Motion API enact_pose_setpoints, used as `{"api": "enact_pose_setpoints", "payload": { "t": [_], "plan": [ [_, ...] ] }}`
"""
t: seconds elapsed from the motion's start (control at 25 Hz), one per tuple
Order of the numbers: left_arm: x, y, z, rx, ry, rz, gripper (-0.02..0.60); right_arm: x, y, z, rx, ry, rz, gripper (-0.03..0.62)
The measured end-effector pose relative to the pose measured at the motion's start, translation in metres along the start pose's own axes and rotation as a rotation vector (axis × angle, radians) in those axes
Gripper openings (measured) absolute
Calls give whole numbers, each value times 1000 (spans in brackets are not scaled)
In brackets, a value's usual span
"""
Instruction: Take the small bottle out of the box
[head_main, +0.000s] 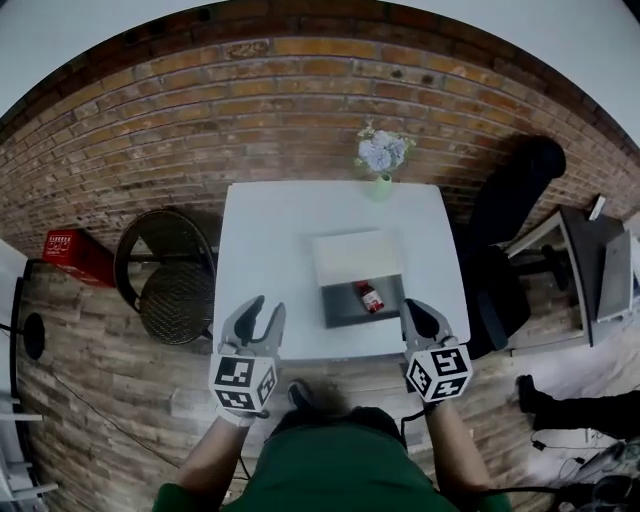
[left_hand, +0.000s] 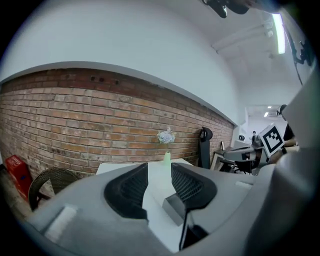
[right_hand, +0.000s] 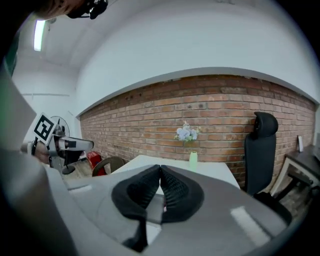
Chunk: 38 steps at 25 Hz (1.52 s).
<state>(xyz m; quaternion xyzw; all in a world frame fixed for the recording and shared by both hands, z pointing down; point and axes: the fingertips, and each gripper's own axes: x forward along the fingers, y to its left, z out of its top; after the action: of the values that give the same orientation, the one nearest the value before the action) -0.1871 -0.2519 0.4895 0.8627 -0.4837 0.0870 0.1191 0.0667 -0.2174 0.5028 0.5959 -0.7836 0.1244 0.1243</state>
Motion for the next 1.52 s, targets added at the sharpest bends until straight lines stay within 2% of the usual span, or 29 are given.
{"api": "enact_pose_setpoints", "payload": {
  "t": [0.2,0.28,0.4,0.72,0.92,1.0,1.24,1.4,1.52],
  "plan": [
    [17,24,-5,-25,20,-13,155,28,8,-25,-19,119,11,5],
    [23,31,-8,-33,28,-6,154,41,5,-35,-20,162,18,48],
    [27,39,-11,-43,43,14,154,62,-1,-54,-29,241,37,71],
    [30,49,-35,-78,107,78,153,114,-17,-131,-151,564,129,124],
    [21,58,-48,-103,129,123,153,138,-25,-170,-239,713,134,127],
    [15,66,-51,-119,134,150,152,146,-28,-182,-227,758,129,131],
    [-8,86,-62,-158,162,245,149,166,-33,-200,-179,852,93,193],
    [-22,89,-67,-172,171,279,146,175,-30,-216,-193,917,98,209],
    [-31,91,-72,-178,180,299,146,176,-24,-222,-241,946,114,216]
  ]
}}
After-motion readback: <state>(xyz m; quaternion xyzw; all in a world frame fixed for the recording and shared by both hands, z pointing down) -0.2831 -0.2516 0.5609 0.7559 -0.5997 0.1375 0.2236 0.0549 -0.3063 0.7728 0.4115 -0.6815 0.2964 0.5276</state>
